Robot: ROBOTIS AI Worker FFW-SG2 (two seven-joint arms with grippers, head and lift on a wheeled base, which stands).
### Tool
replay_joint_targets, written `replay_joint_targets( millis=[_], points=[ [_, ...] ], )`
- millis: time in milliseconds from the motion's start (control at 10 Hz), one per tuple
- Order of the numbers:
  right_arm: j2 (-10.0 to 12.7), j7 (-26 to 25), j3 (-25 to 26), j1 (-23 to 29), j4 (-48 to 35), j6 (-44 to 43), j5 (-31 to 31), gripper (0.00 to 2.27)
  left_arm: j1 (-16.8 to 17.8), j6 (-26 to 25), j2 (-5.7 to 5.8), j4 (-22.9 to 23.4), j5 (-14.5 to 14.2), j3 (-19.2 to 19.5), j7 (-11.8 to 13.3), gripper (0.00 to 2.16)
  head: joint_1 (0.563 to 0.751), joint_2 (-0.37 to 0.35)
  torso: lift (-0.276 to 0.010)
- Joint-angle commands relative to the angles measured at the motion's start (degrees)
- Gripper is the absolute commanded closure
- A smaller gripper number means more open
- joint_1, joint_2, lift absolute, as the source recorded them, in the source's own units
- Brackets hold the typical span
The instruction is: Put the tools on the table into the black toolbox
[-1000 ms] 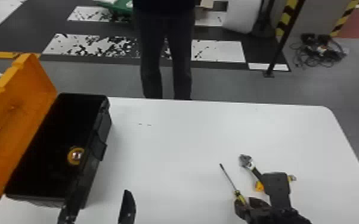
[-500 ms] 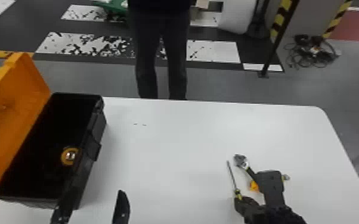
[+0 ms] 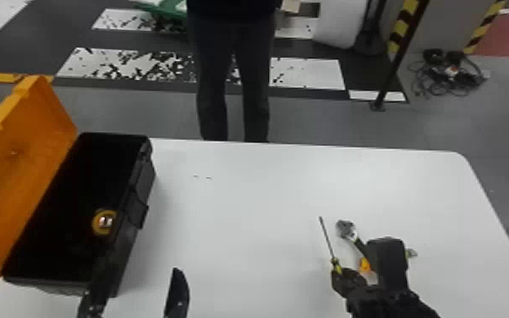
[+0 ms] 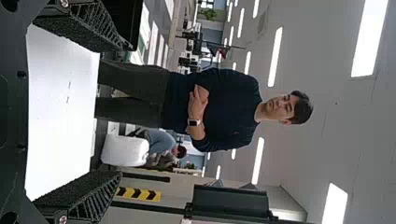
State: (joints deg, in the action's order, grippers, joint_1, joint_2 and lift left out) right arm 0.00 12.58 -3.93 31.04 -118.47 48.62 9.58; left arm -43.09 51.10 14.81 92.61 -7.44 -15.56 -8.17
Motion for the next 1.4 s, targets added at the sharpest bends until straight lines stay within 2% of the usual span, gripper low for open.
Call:
replay_joint_targets(
  millis=[0,100,200,300,400,500,600,800,1000,1200,1300],
  points=[
    [0.05,1.30,-0.37,1.74,-2.11,-4.89,0.00,2.24,-0.07,0.09,0.31,0.64,-0.21,0.09,0.09,0.06,0.695,0.003,-0.039],
    [0.05,2.45,-0.37,3.06,-2.64,-11.39,0.09,2.24,-0.24,0.09,0.57,1.34,-0.56,0.26,0.44,0.06,0.695,0.020,-0.039],
    [0.05,3.85,-0.46,4.03,-2.64,-17.37,0.26,2.24,-0.24,0.09,0.92,2.22,-1.53,0.44,2.02,0.06,0.695,0.042,-0.039],
    [0.05,4.91,-0.90,4.82,-2.64,-20.36,0.79,2.24,-0.51,0.09,1.01,3.19,-2.14,0.70,4.04,0.06,0.695,0.059,-0.039],
    [0.05,5.26,-1.52,5.61,-2.73,-22.82,1.23,2.24,-0.51,-0.08,1.01,4.15,-2.58,0.70,4.57,0.06,0.695,0.065,-0.039],
    [0.05,6.05,-2.31,6.23,-2.73,-24.93,1.85,2.24,-0.51,-0.44,1.01,5.03,-5.13,0.70,7.29,0.06,0.695,0.078,-0.039],
    [0.05,7.02,-3.10,7.11,-2.73,-29.32,2.46,2.24,-0.42,-1.14,1.01,6.00,-7.77,0.70,11.95,0.07,0.695,0.092,-0.039],
    [0.05,8.07,-5.12,8.16,-3.34,-33.89,3.78,2.24,0.28,-6.06,1.01,8.29,-11.11,0.88,17.75,0.07,0.695,0.108,-0.039],
    [-0.79,9.30,-7.93,8.86,-3.96,-38.46,5.71,2.24,0.55,-16.61,1.01,11.27,-16.47,2.29,25.05,0.07,0.695,0.132,-0.039],
    [-2.20,10.00,-10.75,8.86,-4.31,-39.52,7.65,2.24,0.72,-26.63,0.92,14.35,-20.69,4.04,30.50,0.07,0.695,0.158,-0.039],
    [-2.72,10.44,-11.71,8.86,-4.40,-40.22,8.53,2.24,1.25,-36.29,0.57,16.02,-25.61,6.15,34.10,0.08,0.695,0.165,-0.039]
  ],
)
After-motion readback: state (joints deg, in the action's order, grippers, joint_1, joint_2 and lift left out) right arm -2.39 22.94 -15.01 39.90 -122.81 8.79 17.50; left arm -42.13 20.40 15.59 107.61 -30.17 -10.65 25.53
